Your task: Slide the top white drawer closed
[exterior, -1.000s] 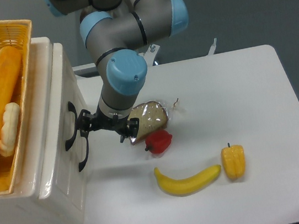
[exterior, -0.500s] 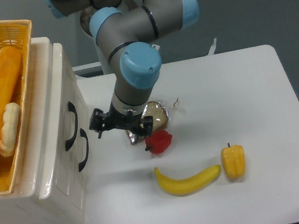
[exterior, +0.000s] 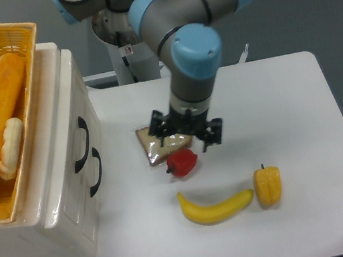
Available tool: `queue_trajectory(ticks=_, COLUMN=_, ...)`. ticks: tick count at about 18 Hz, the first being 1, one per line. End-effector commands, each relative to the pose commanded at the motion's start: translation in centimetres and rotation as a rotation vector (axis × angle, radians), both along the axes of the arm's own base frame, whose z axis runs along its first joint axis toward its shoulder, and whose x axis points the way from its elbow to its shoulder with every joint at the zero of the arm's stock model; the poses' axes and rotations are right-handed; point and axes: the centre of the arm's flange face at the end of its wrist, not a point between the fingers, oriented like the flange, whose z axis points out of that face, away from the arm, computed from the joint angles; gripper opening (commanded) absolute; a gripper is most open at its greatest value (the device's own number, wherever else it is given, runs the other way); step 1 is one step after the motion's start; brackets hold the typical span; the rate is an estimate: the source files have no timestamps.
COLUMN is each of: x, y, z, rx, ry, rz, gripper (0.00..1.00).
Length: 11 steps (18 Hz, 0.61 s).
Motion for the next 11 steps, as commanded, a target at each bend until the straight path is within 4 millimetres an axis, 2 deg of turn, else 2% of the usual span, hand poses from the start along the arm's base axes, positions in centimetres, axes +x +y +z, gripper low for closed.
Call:
queue_trajectory(ticks=3, x=-1.2, y=-1.5, z=1.2, rx=-0.024, ry=0.043, rz=-0.091, gripper=1.00)
queue_trajectory(ticks=7, x=-2.6, y=-4.6, z=3.3, rx=-0.016, ry=0.078, rz=-0.119, gripper=1.00)
queue_trajectory(ticks=11, x=-4.2, y=-7.5, z=4.4, rx=-0.017, ry=0.097, rz=-0.129, gripper=1.00)
